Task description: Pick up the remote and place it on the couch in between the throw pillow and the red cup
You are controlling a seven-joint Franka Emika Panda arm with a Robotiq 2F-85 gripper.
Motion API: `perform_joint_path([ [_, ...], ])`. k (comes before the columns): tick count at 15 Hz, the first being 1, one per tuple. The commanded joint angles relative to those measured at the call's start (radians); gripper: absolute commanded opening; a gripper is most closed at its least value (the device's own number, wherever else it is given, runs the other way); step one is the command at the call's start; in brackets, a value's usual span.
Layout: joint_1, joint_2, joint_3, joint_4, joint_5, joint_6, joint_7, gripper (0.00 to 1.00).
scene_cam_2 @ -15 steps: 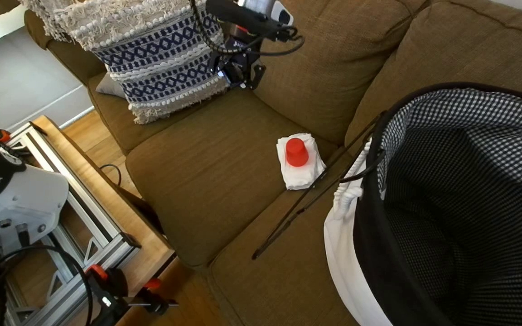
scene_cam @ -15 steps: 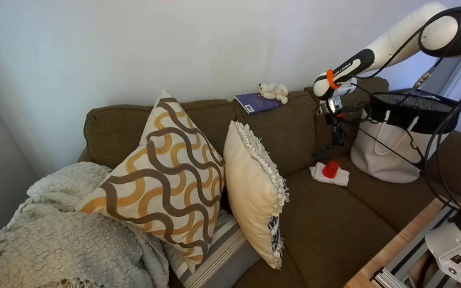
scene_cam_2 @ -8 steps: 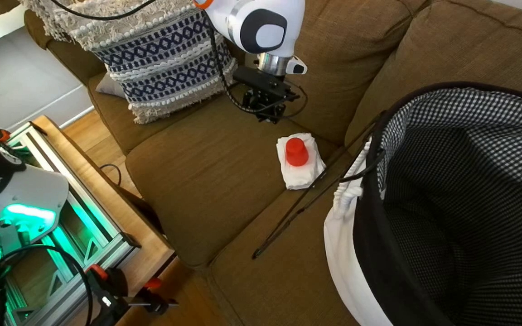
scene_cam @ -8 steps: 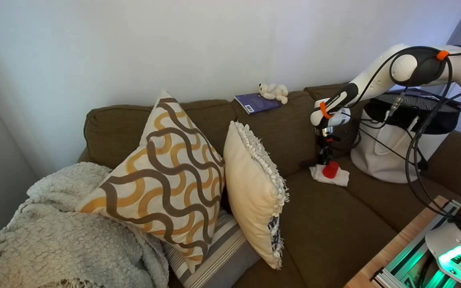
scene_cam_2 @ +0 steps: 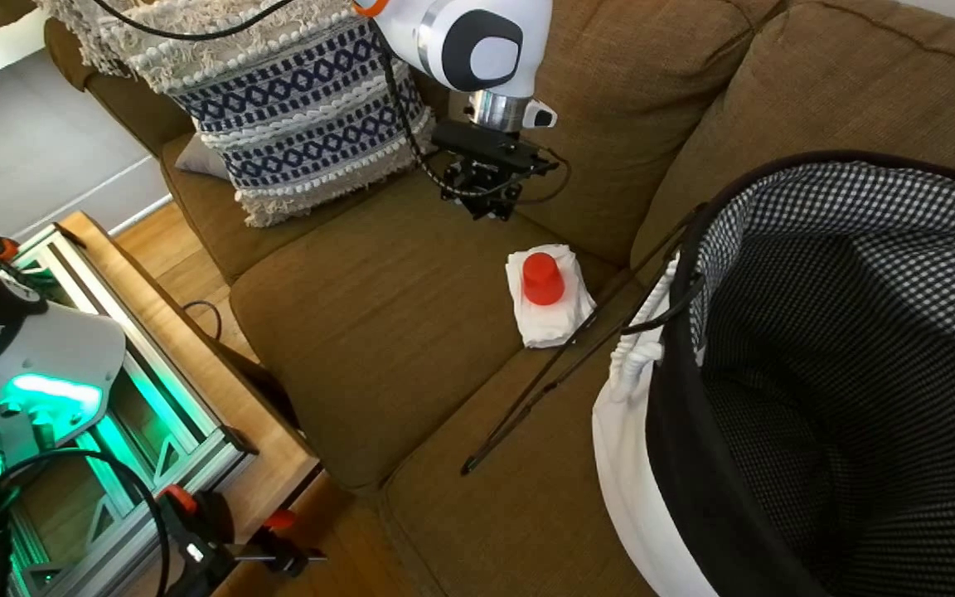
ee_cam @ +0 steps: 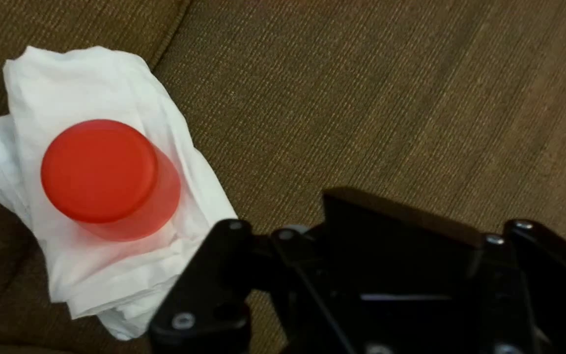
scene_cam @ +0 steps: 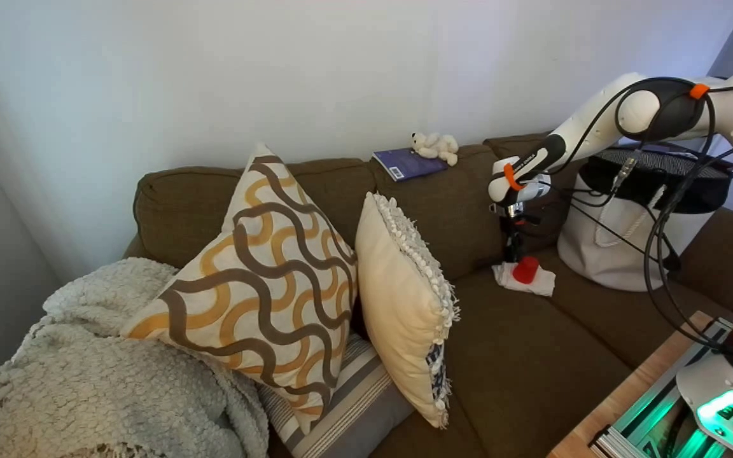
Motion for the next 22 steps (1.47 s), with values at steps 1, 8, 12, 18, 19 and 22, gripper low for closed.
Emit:
perform_joint_path([
  [1, 0.008, 0.042, 0.02, 0.059, -0.064, -0.055, -0.137, 0.0],
  [8, 0.134, 0.048, 0.056, 0.123, -0.096, -0.038, -0.179, 0.0],
  [12, 0.182, 0.077, 0.064, 0.179, -0.114, -0.087, -0.204, 0.0],
  [18, 0.252, 0.11, 0.085, 0.152, -0.193, -0.045, -0.397, 0.0],
  [19, 0.269, 0.113, 0.076, 0.139, -0.219, -0.025, -0.416, 0.0],
  [22, 0.292, 0.116, 0.054, 0.093, -0.264, 0.031, -0.414, 0.26],
])
